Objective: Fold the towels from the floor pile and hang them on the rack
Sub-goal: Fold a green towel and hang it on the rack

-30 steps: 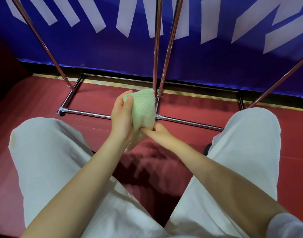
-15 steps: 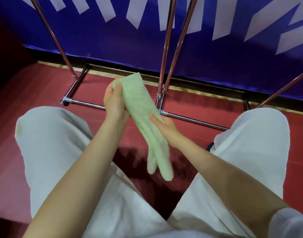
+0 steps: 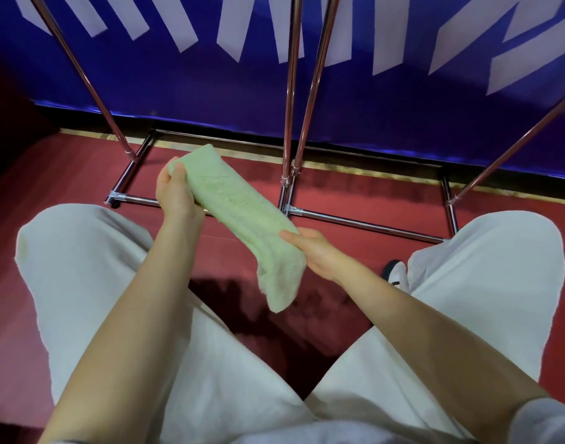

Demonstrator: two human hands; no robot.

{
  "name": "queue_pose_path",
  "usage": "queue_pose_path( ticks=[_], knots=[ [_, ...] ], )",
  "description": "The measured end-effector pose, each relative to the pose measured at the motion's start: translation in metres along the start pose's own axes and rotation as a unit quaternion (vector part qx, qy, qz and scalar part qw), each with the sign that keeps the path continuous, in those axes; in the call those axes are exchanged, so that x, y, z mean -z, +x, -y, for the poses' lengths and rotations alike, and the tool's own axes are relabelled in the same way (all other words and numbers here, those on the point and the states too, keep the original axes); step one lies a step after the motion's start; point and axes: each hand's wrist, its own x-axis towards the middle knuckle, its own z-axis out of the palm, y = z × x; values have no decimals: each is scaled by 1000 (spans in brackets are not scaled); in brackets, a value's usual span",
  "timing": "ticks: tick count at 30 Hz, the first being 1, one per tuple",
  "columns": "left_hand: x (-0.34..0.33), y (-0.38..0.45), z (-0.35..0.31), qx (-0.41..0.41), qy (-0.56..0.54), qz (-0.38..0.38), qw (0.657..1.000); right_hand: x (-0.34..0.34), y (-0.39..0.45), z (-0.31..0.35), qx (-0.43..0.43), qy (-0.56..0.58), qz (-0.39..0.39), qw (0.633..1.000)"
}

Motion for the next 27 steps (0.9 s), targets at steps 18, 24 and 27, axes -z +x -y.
queue_pose_path(
  ticks=[18, 24, 27],
  knots=[
    [-66, -64, 59, -129, 393, 262, 872, 75, -74, 95, 212, -435, -113, 868],
    [-174, -153, 55, -22, 351, 461, 815, 119, -124, 174, 237, -432, -170, 853],
    [-238, -196, 40, -146, 449, 517, 714, 154, -161, 216, 265, -367, -255, 854]
  ],
)
